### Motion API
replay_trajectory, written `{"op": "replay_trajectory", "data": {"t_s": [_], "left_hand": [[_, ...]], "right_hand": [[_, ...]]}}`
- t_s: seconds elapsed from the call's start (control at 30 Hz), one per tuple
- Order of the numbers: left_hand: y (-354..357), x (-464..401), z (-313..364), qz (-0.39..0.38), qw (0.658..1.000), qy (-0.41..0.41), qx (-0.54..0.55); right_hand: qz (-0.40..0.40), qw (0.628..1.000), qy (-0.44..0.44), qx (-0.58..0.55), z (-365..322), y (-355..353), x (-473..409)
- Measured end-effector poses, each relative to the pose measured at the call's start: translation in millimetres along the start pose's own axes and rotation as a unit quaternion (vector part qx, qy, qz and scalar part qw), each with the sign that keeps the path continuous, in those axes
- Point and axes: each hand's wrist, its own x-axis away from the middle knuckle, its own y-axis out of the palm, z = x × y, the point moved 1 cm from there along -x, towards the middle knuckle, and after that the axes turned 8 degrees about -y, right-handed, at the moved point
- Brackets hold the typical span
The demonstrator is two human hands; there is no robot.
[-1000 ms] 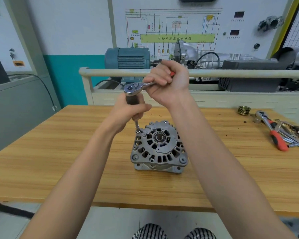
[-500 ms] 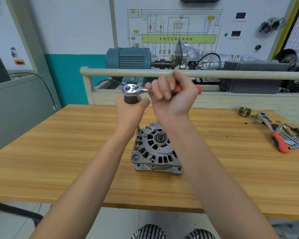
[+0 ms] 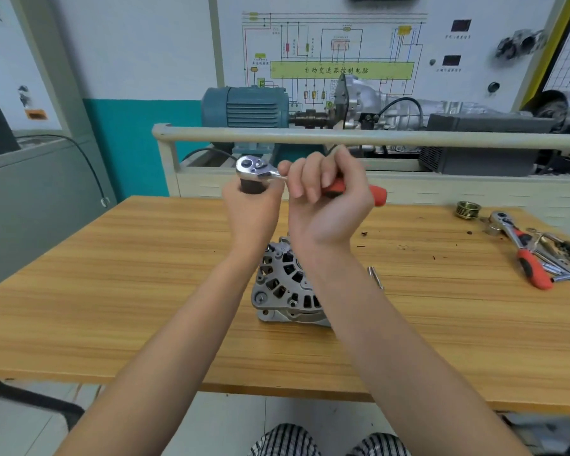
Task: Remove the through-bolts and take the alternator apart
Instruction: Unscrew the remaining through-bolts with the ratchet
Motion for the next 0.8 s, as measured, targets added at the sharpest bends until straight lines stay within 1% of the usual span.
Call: {"op": "replay_trajectory", "data": {"t_s": [0.07, 0.1, 0.13, 0.2, 0.23, 0.3, 0.37, 0.4, 0.43, 0.47, 0.5, 0.57, 0.63, 0.7, 0.77, 0.8], "left_hand": [[3, 2, 2, 0.012, 1.0, 0.003, 0.021], [3, 2, 2, 0.009, 1.0, -0.003, 0.019], [2, 1, 2, 0.001, 1.0, -0.015, 0.01], [-4, -2, 3, -0.032, 0.999, -0.034, -0.023], [-8, -4, 3, -0.067, 0.996, -0.03, -0.043], [-15, -5, 7, -0.159, 0.985, -0.011, -0.066], [-20, -8, 11, -0.253, 0.966, -0.01, -0.052], [-21, -10, 12, -0.29, 0.956, -0.015, -0.049], [-20, -12, 12, -0.312, 0.948, -0.021, -0.057], [-19, -13, 12, -0.313, 0.946, -0.025, -0.074], [-18, -13, 11, -0.293, 0.952, -0.027, -0.09], [-13, -11, 7, -0.2, 0.974, -0.025, -0.103], [-8, -8, 0, -0.09, 0.994, -0.011, -0.066], [-4, -3, -4, -0.011, 1.0, 0.007, 0.001], [-1, -1, -5, 0.024, 0.998, 0.017, 0.047], [-1, -1, -4, 0.024, 0.998, 0.015, 0.051]], "right_hand": [[-0.028, 0.999, -0.034, 0.016, 2, 0, 8], [-0.035, 0.999, -0.033, 0.021, 0, 1, 6], [-0.037, 0.999, -0.017, 0.023, -2, 1, 2], [-0.017, 0.998, 0.051, 0.014, -9, 2, -14], [0.001, 0.995, 0.095, 0.005, -13, 2, -24], [0.029, 0.981, 0.189, -0.009, -17, 1, -43], [0.035, 0.964, 0.264, -0.019, -18, 2, -56], [0.041, 0.959, 0.281, -0.023, -17, 3, -60], [0.051, 0.958, 0.281, -0.024, -15, 3, -62], [0.062, 0.962, 0.265, -0.026, -14, 4, -61], [0.073, 0.969, 0.235, -0.031, -12, 4, -58], [0.074, 0.984, 0.157, -0.043, -10, 0, -45], [0.038, 0.996, 0.078, -0.028, -5, -2, -22], [-0.013, 1.0, 0.017, -0.001, 1, 0, 0], [-0.054, 0.998, -0.029, 0.025, 6, 2, 10], [-0.065, 0.997, -0.038, 0.036, 6, 3, 10]]}}
